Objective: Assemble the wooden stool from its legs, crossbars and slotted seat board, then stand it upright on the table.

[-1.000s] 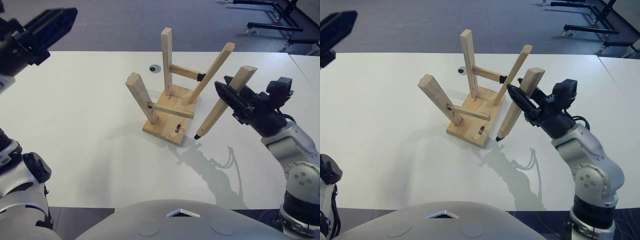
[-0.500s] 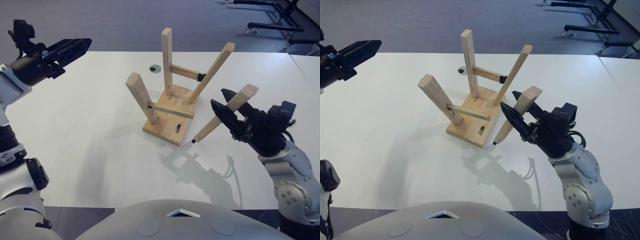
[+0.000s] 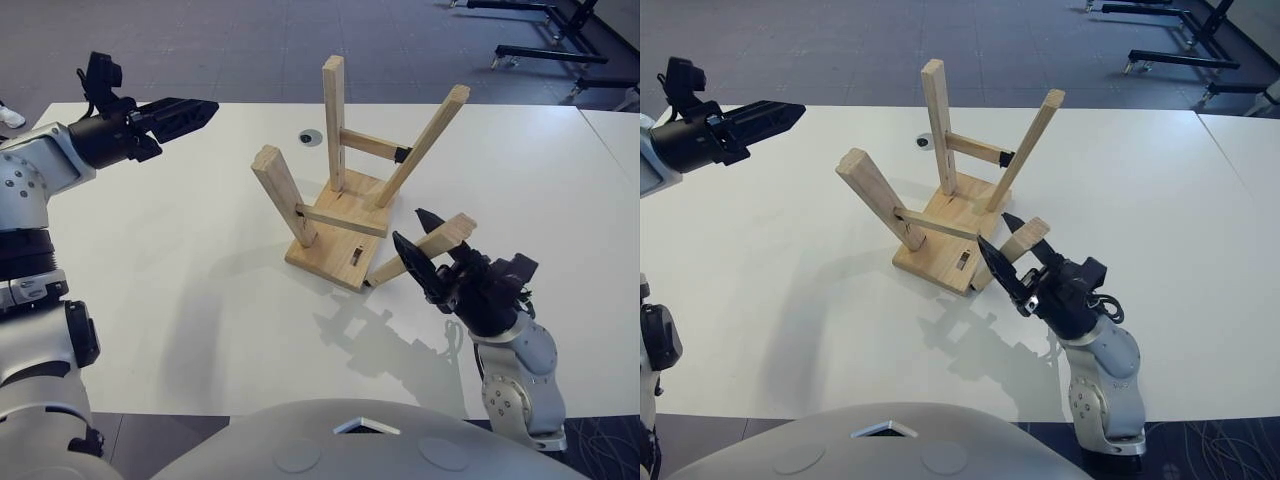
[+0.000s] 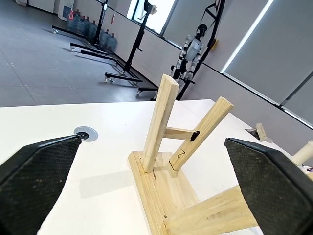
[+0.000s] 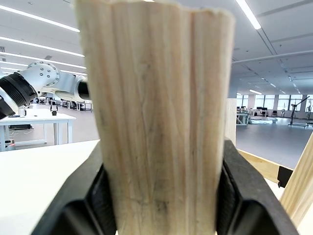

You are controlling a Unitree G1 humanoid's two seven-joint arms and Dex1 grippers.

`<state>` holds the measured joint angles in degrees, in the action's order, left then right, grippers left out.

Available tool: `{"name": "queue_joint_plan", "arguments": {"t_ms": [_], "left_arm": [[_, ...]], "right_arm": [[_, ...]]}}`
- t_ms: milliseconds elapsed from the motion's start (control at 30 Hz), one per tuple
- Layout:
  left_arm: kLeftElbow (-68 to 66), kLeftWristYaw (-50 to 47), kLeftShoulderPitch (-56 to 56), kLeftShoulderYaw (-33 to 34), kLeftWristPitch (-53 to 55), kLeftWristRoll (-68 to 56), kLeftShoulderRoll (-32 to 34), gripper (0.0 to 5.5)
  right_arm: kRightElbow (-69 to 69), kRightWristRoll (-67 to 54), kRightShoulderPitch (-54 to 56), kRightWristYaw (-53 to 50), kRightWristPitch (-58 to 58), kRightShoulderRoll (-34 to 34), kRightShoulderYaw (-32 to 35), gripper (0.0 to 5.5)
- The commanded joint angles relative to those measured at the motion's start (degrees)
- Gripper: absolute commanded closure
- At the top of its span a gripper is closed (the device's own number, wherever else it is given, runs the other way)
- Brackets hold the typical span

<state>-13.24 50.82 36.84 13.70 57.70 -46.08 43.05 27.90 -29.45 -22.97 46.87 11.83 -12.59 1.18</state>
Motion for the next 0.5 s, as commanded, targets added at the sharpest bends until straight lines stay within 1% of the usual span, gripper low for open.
{"name": "queue_joint_plan", "arguments": {"t_ms": [33,200,267,500], "left_arm": [[0.2,0.7,1.5,-1.1,0.0,1.2,-0.1,0.10],[1.6,0.7,0.3,-1.4,0.2,1.1,-0.7,0.10],[1.5,1.0,0.2,-1.8,0.1,1.3,-0.8,0.10],[-0.2,3.7,1.1,-4.1,-0.2,2.8,-0.8,0.10]], "right_arm": [[1.5,-5.6,1.2,3.0,0.5,-2.0,0.4,3.43],[2.5,-10.2,6.5,3.5,-1.2,-4.6,2.2,3.44],[1.3,-10.3,8.4,3.9,-0.6,-4.8,2.4,3.44],[-3.9,-9.4,8.7,5.8,2.8,-2.2,0.9,3.44]]}}
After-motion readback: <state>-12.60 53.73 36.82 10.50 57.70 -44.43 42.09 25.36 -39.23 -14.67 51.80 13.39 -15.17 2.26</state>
